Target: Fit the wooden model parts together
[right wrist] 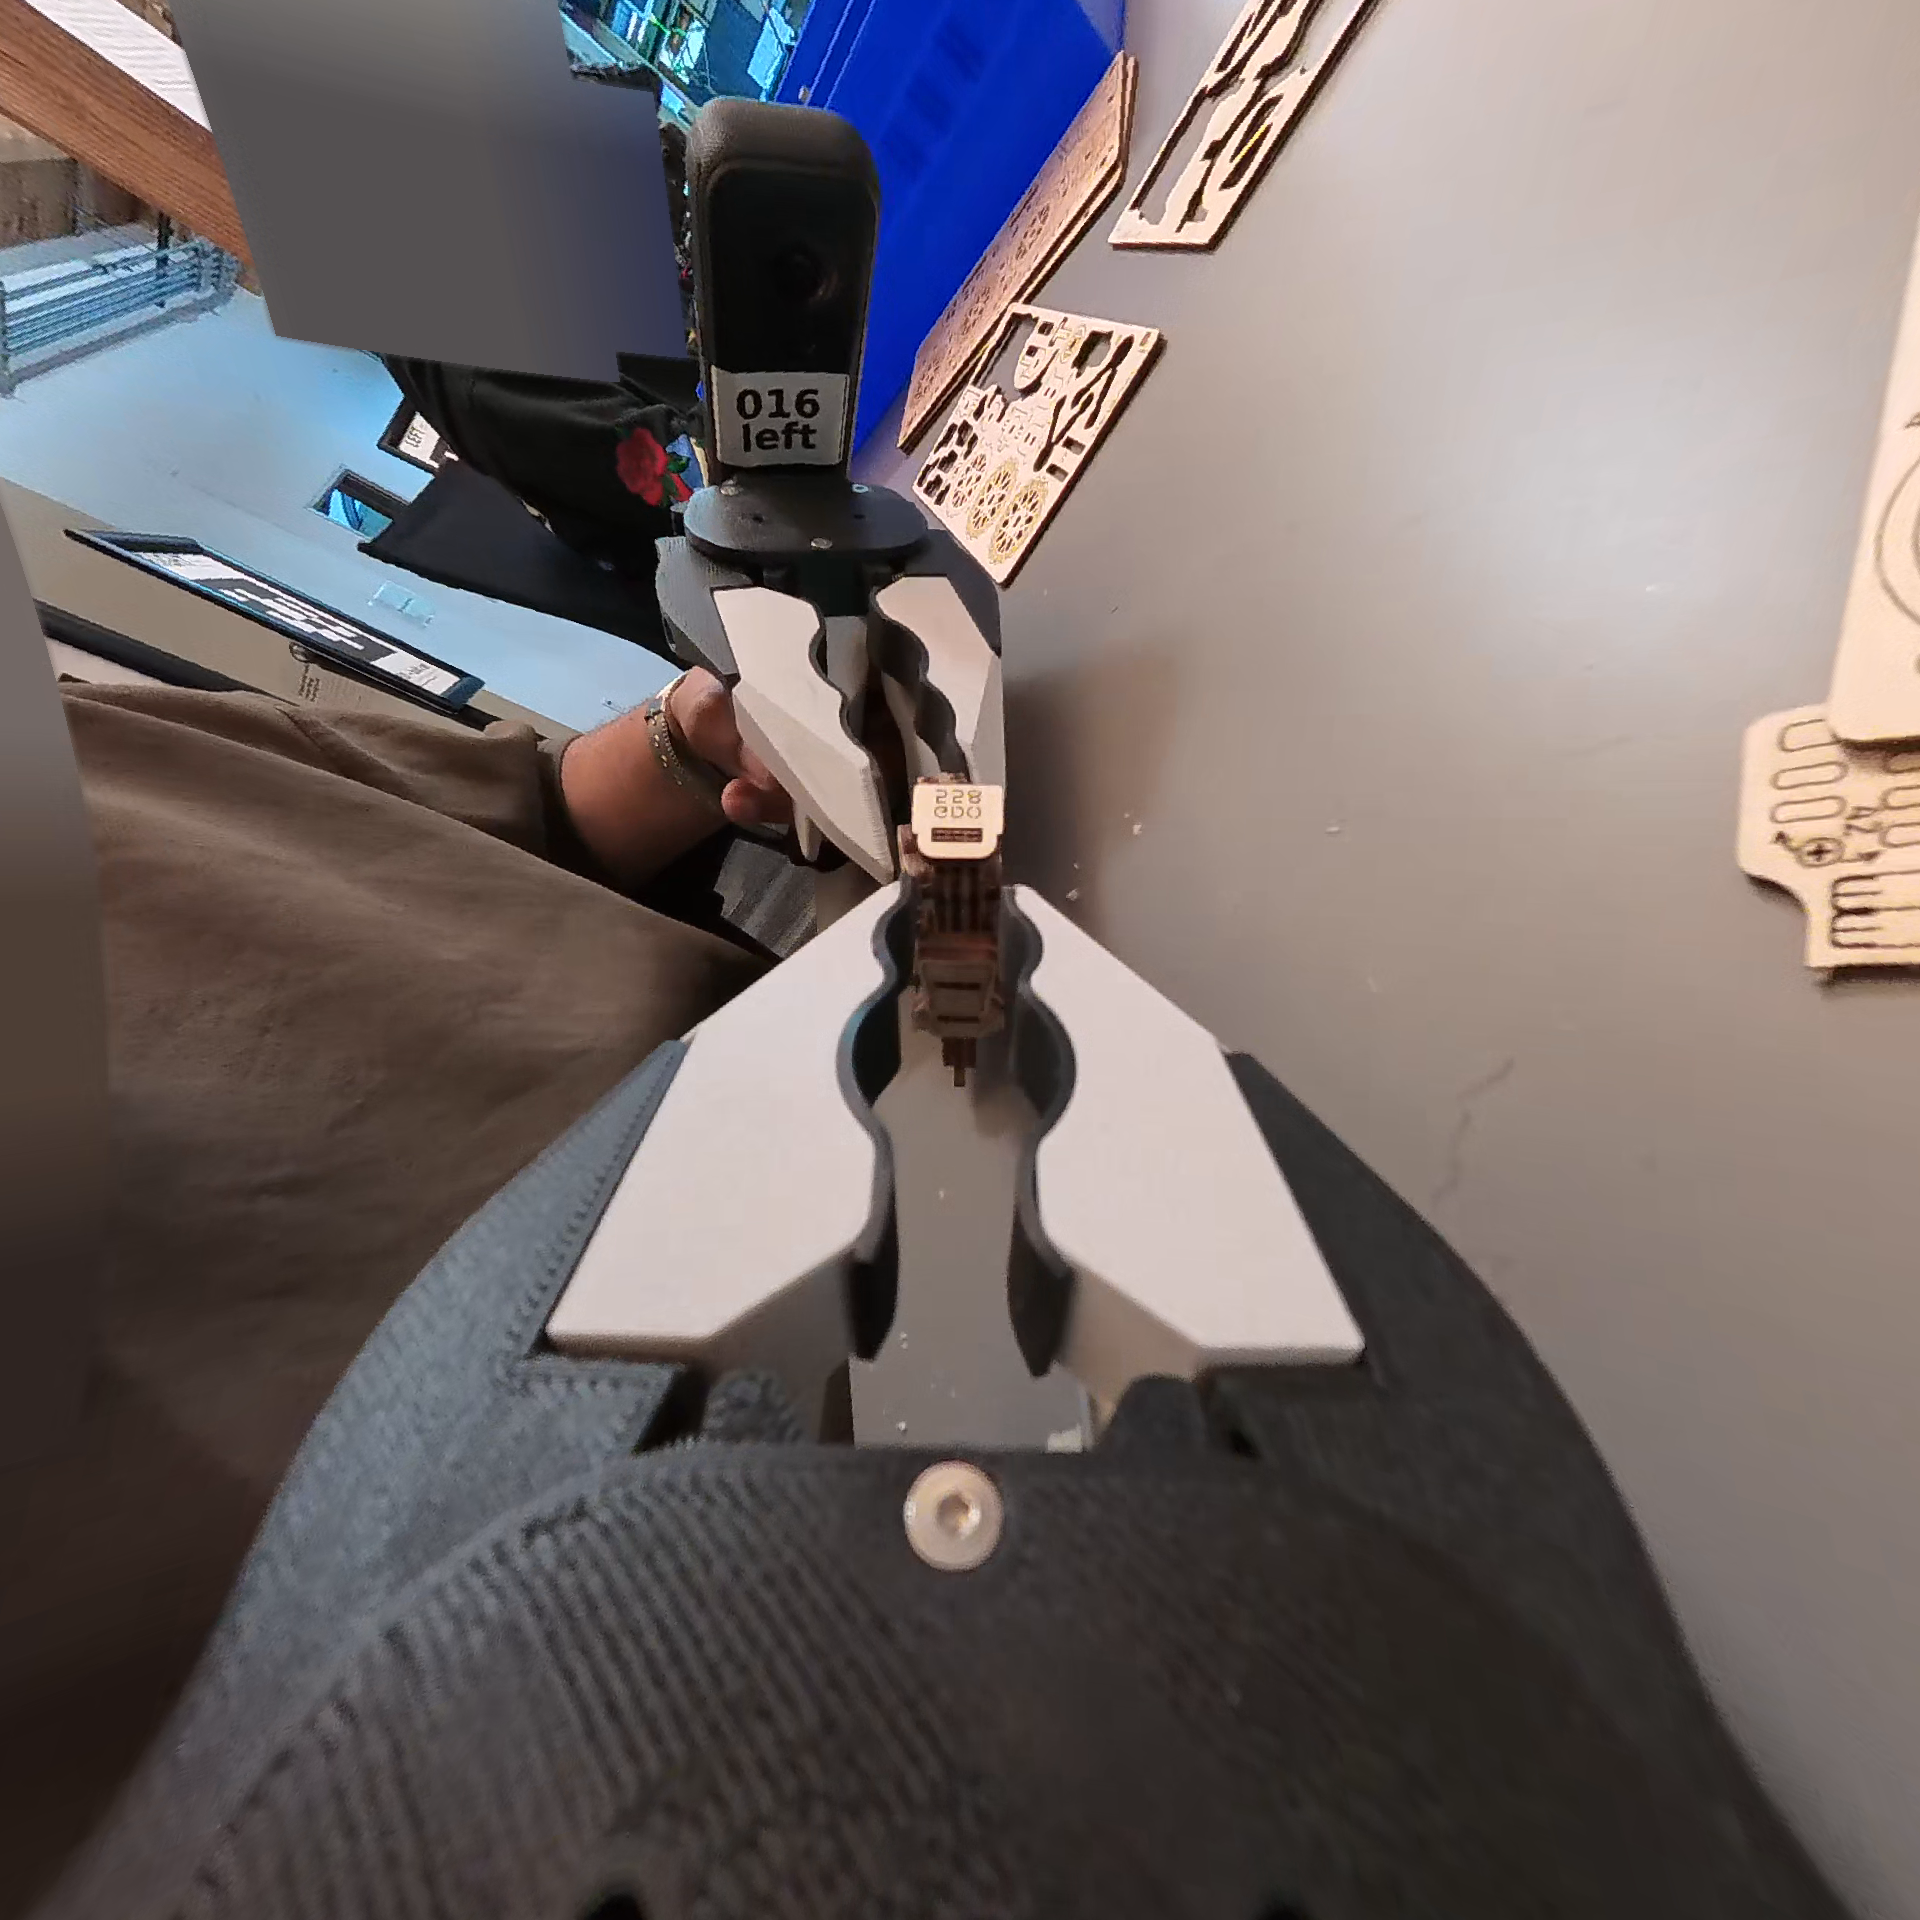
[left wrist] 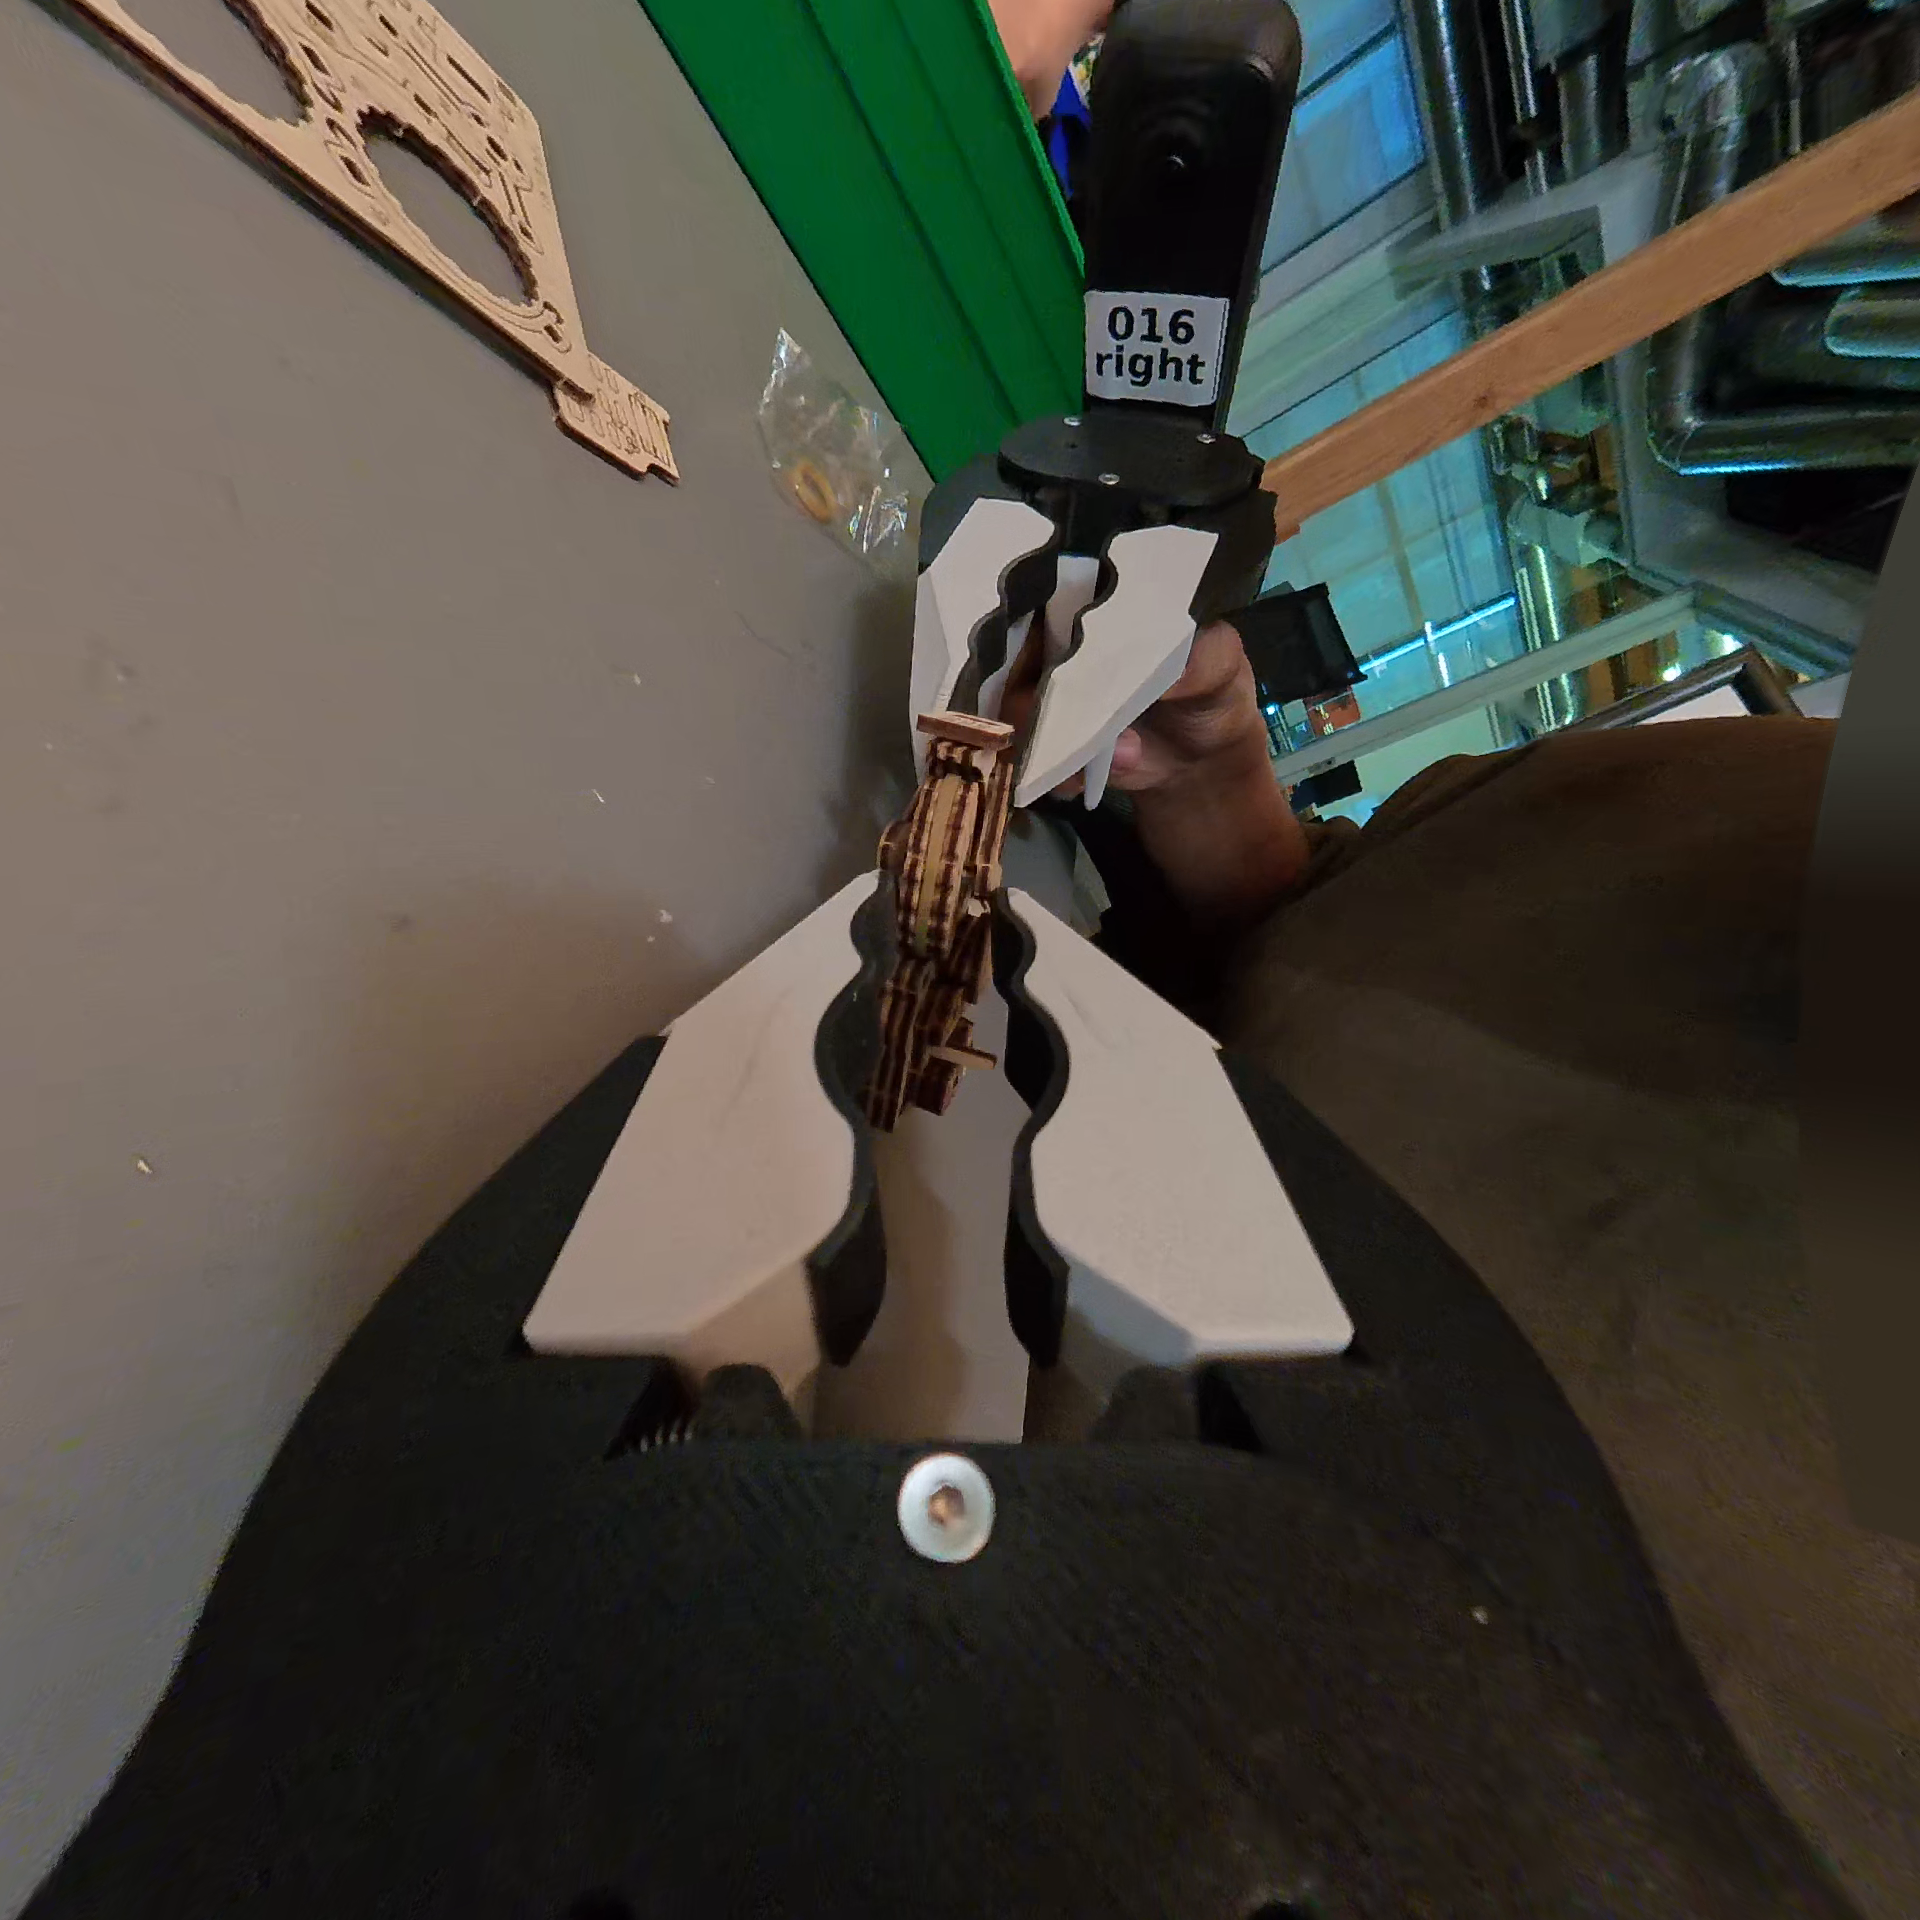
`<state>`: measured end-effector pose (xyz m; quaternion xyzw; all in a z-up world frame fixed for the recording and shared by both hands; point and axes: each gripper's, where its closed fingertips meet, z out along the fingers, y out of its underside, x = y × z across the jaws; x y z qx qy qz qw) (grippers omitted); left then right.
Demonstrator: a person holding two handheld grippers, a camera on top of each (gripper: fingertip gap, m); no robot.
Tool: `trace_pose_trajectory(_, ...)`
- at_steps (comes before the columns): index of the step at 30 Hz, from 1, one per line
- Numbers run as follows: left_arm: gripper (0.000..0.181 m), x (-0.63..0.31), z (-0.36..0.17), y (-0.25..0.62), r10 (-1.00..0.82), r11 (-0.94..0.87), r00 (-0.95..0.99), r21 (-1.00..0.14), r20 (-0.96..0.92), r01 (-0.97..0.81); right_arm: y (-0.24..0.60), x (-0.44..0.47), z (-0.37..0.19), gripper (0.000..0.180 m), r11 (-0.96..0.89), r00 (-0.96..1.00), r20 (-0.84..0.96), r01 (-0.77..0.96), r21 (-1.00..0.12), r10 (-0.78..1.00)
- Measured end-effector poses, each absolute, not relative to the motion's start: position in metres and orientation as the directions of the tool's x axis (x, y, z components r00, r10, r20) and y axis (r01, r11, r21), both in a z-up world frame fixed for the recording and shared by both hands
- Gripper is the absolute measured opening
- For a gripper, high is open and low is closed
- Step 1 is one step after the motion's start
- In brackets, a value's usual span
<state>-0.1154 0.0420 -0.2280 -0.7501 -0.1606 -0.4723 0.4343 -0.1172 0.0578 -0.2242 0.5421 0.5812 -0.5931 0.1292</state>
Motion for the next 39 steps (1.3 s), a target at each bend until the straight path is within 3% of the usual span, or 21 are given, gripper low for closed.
trace_pose_trajectory(26,0.021,-0.1183,-0.2301,0.0381,-0.162,-0.597,0.467,-0.463,0.869,0.655,0.0579,-0.1157,-0.2258,0.013,-0.297,-0.356,-0.822,0.808,-0.51,0.444)
trace_pose_trajectory(33,0.007,-0.1231,-0.2291,0.0366,-0.166,-0.587,0.475,-0.473,0.864,0.656,0.0577,-0.1157,-0.2254,0.013,-0.297,-0.357,-0.824,0.808,-0.508,0.439)
trace_pose_trajectory(39,0.006,-0.123,-0.2273,0.0373,-0.171,-0.578,0.468,-0.473,0.867,0.665,0.0575,-0.1154,-0.2252,0.013,-0.297,-0.355,-0.826,0.81,-0.506,0.437)
